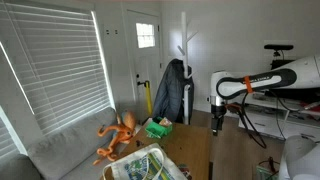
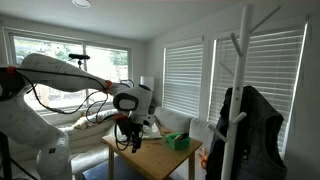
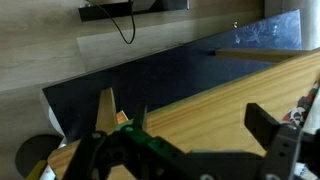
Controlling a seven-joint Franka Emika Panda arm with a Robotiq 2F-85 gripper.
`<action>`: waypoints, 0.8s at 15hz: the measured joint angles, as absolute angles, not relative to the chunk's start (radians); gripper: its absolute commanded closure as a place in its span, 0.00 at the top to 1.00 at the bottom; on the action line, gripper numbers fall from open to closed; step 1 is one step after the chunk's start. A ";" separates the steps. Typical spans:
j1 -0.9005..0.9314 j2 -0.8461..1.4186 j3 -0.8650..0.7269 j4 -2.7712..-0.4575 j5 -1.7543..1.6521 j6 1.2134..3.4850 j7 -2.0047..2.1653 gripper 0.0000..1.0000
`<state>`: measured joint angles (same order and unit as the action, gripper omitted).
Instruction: Put the orange book on the table.
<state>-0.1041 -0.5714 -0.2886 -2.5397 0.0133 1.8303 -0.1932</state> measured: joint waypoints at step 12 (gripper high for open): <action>-0.180 -0.473 -0.280 -2.542 0.011 2.387 -0.148 1.00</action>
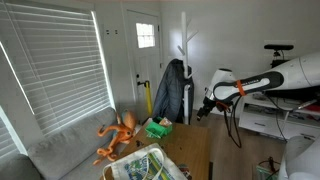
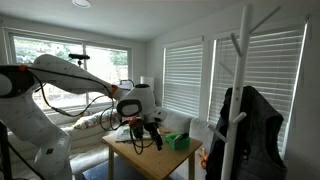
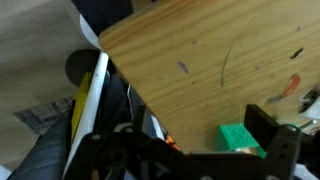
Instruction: Put the orange book on the table.
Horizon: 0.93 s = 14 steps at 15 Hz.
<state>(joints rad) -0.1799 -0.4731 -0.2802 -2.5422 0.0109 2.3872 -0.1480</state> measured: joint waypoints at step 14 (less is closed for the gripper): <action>0.100 -0.310 -0.428 -2.448 0.393 2.804 -0.312 1.00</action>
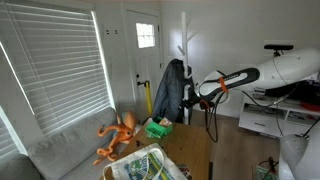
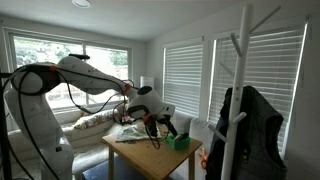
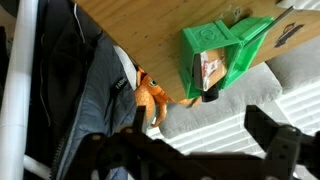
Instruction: Put the orange book on the table.
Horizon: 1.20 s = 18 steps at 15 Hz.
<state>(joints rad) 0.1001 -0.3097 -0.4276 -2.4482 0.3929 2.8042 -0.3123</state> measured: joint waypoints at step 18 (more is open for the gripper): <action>0.149 -0.063 -0.613 -2.181 0.559 2.351 -0.856 1.00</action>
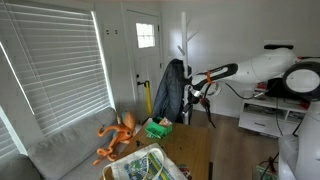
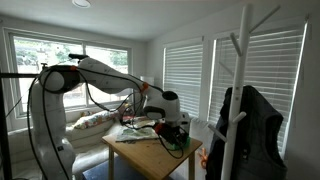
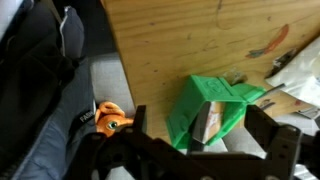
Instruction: Put the orange book on the table.
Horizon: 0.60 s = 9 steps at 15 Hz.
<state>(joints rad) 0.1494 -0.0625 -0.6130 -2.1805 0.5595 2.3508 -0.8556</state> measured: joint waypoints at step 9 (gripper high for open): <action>-0.021 0.154 -0.430 -2.028 0.546 2.454 -0.814 1.00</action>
